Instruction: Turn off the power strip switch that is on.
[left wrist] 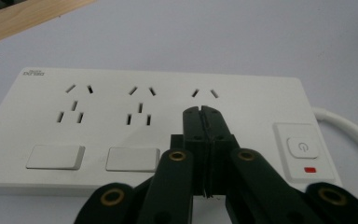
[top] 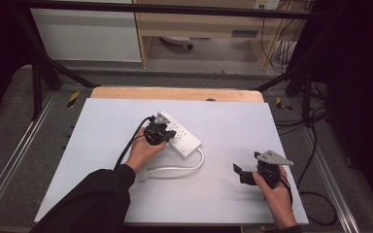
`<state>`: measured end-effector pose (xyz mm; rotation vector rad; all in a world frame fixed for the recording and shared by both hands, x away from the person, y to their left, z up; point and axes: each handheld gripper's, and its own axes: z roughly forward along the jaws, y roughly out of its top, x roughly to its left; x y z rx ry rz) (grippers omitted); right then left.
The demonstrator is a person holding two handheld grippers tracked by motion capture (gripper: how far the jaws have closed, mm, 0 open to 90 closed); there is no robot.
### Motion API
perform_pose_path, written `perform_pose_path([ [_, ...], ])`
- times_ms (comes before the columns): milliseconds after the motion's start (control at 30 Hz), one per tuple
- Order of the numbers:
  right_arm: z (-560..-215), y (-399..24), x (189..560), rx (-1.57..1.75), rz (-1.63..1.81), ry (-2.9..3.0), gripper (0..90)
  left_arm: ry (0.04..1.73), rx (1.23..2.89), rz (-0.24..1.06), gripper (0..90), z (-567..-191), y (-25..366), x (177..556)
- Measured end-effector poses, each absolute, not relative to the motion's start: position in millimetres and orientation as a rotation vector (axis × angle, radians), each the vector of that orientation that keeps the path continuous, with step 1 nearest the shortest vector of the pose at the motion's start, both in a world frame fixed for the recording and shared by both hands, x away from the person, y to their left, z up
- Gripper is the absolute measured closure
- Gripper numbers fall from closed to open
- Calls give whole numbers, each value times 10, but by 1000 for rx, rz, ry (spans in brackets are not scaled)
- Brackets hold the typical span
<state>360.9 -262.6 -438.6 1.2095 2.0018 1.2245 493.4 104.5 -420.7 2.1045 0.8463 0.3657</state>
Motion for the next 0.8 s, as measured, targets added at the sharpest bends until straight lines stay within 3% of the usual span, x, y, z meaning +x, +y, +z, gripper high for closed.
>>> perform_pose_path([
  [300,-4387,-2626,3609,1210,1225,2002,41,840,2068,355,769,-4150,1040,4910],
  [533,-4386,-2625,3608,1210,1225,2002,40,884,2031,341,498,-4113,1053,4906],
  [800,-4386,-2623,3609,1209,1223,2004,40,910,2014,376,266,-4072,1044,4905],
])
